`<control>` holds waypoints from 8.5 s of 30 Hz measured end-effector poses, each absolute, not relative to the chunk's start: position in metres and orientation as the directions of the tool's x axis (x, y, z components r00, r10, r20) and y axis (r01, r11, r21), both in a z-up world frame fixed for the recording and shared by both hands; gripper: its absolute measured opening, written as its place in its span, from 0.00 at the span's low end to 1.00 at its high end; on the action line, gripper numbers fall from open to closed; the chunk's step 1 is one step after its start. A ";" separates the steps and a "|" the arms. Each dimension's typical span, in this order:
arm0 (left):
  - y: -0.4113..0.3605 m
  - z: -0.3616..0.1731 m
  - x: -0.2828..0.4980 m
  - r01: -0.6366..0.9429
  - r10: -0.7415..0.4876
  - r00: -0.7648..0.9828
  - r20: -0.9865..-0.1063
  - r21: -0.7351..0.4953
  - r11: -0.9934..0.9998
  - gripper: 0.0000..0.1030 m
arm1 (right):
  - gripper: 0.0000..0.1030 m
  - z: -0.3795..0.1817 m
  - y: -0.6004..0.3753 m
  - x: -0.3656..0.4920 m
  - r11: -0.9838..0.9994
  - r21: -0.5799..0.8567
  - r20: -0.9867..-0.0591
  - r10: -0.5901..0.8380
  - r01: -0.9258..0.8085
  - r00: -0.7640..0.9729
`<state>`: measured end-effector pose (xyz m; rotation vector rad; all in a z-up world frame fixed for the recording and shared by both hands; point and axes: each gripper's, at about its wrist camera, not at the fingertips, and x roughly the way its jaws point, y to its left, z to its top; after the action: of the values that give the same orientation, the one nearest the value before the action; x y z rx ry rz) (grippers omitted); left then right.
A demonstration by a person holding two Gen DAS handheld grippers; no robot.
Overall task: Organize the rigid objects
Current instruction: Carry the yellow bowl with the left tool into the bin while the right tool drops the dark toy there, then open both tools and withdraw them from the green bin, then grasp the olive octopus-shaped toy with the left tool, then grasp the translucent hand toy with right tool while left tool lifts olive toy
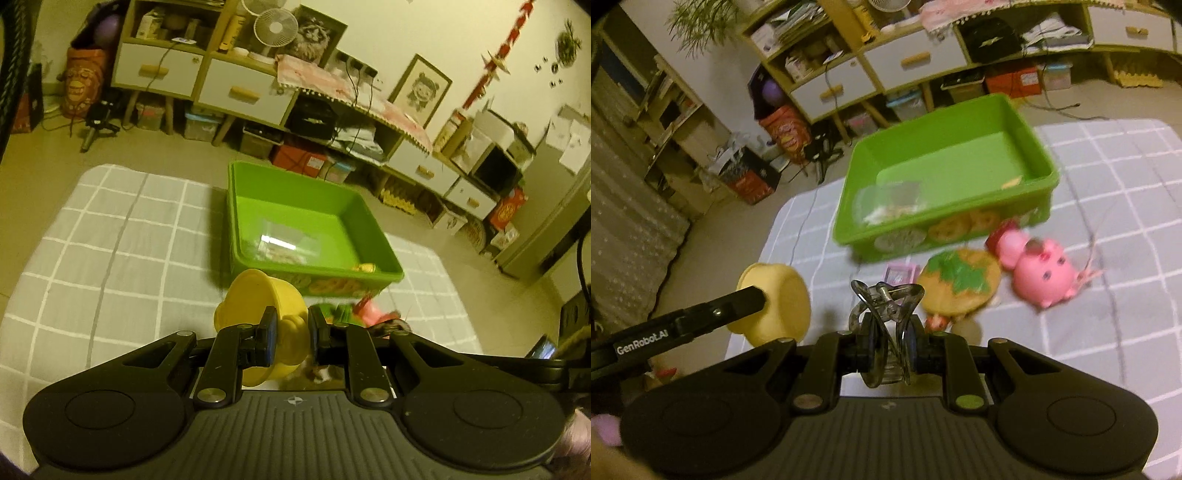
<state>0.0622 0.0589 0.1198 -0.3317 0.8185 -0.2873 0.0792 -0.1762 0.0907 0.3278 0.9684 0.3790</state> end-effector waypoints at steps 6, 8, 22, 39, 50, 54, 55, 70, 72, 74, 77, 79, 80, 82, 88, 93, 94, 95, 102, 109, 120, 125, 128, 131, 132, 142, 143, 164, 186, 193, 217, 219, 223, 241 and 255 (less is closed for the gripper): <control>0.049 0.132 0.076 0.131 -0.385 0.656 -0.649 -0.405 0.905 0.20 | 0.00 0.109 -0.194 0.091 0.894 0.427 -0.724 0.426 -0.133 0.543; 0.042 0.136 0.083 0.140 -0.400 0.660 -0.636 -0.419 0.897 0.20 | 0.00 0.114 -0.201 0.098 0.895 0.429 -0.722 0.420 -0.119 0.550; -0.039 0.132 0.144 0.242 -0.443 0.666 -0.601 -0.387 0.890 0.21 | 0.00 0.111 -0.246 0.165 0.883 0.466 -0.701 0.332 0.053 0.631; -0.054 0.077 0.188 0.158 -0.380 0.650 -0.659 -0.372 0.915 0.21 | 0.00 0.067 -0.250 0.219 0.911 0.409 -0.704 0.273 0.059 0.656; -0.050 0.061 0.194 0.109 -0.372 0.631 -0.681 -0.397 0.911 0.21 | 0.00 0.054 -0.242 0.225 0.916 0.399 -0.706 0.279 0.040 0.651; -0.050 0.061 0.193 0.110 -0.363 0.630 -0.687 -0.384 0.917 0.22 | 0.00 0.054 -0.243 0.224 0.914 0.403 -0.704 0.284 0.038 0.651; -0.050 0.062 0.192 0.111 -0.362 0.629 -0.688 -0.381 0.918 0.22 | 0.00 0.054 -0.243 0.224 0.913 0.405 -0.704 0.284 0.040 0.651; -0.051 0.072 0.183 0.124 -0.342 0.667 -0.662 -0.353 0.927 0.74 | 0.22 0.063 -0.261 0.215 0.876 0.472 -0.699 0.304 0.098 0.647; -0.052 0.073 0.183 0.127 -0.344 0.667 -0.661 -0.354 0.927 0.77 | 0.28 0.065 -0.262 0.213 0.878 0.466 -0.702 0.291 0.110 0.650; -0.051 0.075 0.181 0.128 -0.343 0.669 -0.659 -0.352 0.927 0.79 | 0.31 0.068 -0.264 0.210 0.881 0.460 -0.701 0.284 0.111 0.655; -0.051 0.077 0.176 0.134 -0.347 0.673 -0.653 -0.354 0.926 0.81 | 0.34 0.072 -0.266 0.206 0.877 0.468 -0.697 0.288 0.112 0.657; -0.050 0.079 0.173 0.137 -0.350 0.672 -0.653 -0.355 0.925 0.82 | 0.35 0.077 -0.266 0.202 0.879 0.464 -0.695 0.283 0.111 0.660; -0.050 0.080 0.171 0.138 -0.351 0.671 -0.654 -0.354 0.925 0.82 | 0.35 0.079 -0.266 0.200 0.880 0.462 -0.695 0.281 0.111 0.662; -0.050 0.083 0.168 0.145 -0.353 0.667 -0.656 -0.351 0.925 0.82 | 0.35 0.084 -0.266 0.196 0.881 0.461 -0.693 0.280 0.110 0.664; -0.046 0.092 0.157 0.155 -0.349 0.670 -0.655 -0.336 0.929 0.82 | 0.38 0.098 -0.265 0.182 0.885 0.454 -0.692 0.276 0.105 0.668; -0.040 0.098 0.146 0.160 -0.348 0.675 -0.651 -0.331 0.930 0.84 | 0.42 0.105 -0.265 0.168 0.883 0.455 -0.693 0.273 0.111 0.667; -0.038 0.100 0.143 0.161 -0.348 0.675 -0.650 -0.331 0.930 0.84 | 0.42 0.106 -0.265 0.166 0.883 0.456 -0.695 0.273 0.113 0.666; -0.036 0.100 0.141 0.162 -0.350 0.674 -0.650 -0.333 0.929 0.84 | 0.42 0.107 -0.265 0.164 0.883 0.455 -0.697 0.273 0.115 0.663; -0.025 0.099 0.126 0.165 -0.345 0.666 -0.661 -0.321 0.933 0.84 | 0.43 0.109 -0.263 0.148 0.887 0.448 -0.711 0.277 0.114 0.647; -0.016 0.095 0.112 0.185 -0.350 0.631 -0.692 -0.304 0.934 0.85 | 0.49 0.109 -0.256 0.134 0.896 0.433 -0.729 0.286 0.096 0.622; -0.003 0.083 0.083 0.205 -0.279 0.628 -0.727 -0.191 0.960 0.98 | 0.53 0.096 -0.243 0.116 0.921 0.388 -0.759 0.297 0.038 0.579; 0.009 0.076 0.072 0.213 -0.259 0.633 -0.729 -0.158 0.964 0.98 | 0.54 0.086 -0.238 0.113 0.936 0.351 -0.779 0.281 0.018 0.560; 0.016 0.073 0.069 0.211 -0.241 0.638 -0.732 -0.135 0.968 0.98 | 0.54 0.081 -0.234 0.110 0.947 0.321 -0.786 0.273 -0.012 0.554; 0.024 0.067 0.067 0.200 -0.230 0.638 -0.735 -0.130 0.971 0.98 | 0.54 0.075 -0.231 0.106 0.954 0.295 -0.784 0.270 -0.047 0.559; 0.025 0.064 0.067 0.199 -0.233 0.634 -0.738 -0.136 0.971 0.98 | 0.54 0.074 -0.230 0.104 0.956 0.287 -0.783 0.266 -0.053 0.562; 0.014 0.040 0.047 0.292 -0.293 0.605 -0.741 -0.137 0.947 0.98 | 0.54 0.056 -0.213 0.088 0.962 0.213 -0.792 0.272 -0.170 0.547; 0.011 0.038 0.044 0.307 -0.300 0.602 -0.740 -0.132 0.942 0.98 | 0.54 0.053 -0.210 0.087 0.960 0.211 -0.800 0.278 -0.185 0.532; -0.009 0.003 0.043 0.397 -0.446 0.517 -0.730 -0.257 0.881 0.60 | 0.54 0.026 -0.207 0.092 0.947 0.296 -0.861 0.322 -0.129 0.393; 0.004 -0.004 0.030 0.321 -0.224 0.646 -0.730 -0.006 0.947 0.81 | 0.69 -0.006 -0.174 0.064 0.947 0.086 -0.798 0.252 -0.310 0.547; 0.010 -0.009 0.030 0.298 -0.207 0.669 -0.714 0.002 0.955 0.92 | 0.79 -0.014 -0.176 0.059 0.945 0.051 -0.774 0.242 -0.324 0.585; 0.015 0.003 0.032 0.297 -0.281 0.641 -0.714 -0.107 0.949 0.61 | 0.18 0.000 -0.174 0.062 0.947 0.102 -0.758 0.273 -0.306 0.592; 0.014 0.004 0.031 0.293 -0.281 0.639 -0.716 -0.111 0.950 0.61 | 0.17 0.001 -0.174 0.063 0.948 0.116 -0.762 0.276 -0.297 0.586; 0.014 0.006 0.031 0.292 -0.282 0.641 -0.714 -0.114 0.950 0.60 | 0.17 0.004 -0.177 0.065 0.947 0.156 -0.766 0.295 -0.279 0.572; 0.013 0.026 0.033 0.272 -0.293 0.670 -0.682 -0.142 0.952 0.60 | 0.14 0.040 -0.201 0.070 0.923 0.349 -0.736 0.377 -0.162 0.562; -0.001 0.057 0.050 0.296 -0.304 0.701 -0.646 -0.124 0.947 0.60 | 0.14 0.087 -0.225 0.096 0.904 0.417 -0.675 0.373 -0.087 0.636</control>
<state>0.0497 -0.0008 0.0568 -0.0107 0.7207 -0.3341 0.0961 -0.2247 0.0870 0.3655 0.8446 0.2697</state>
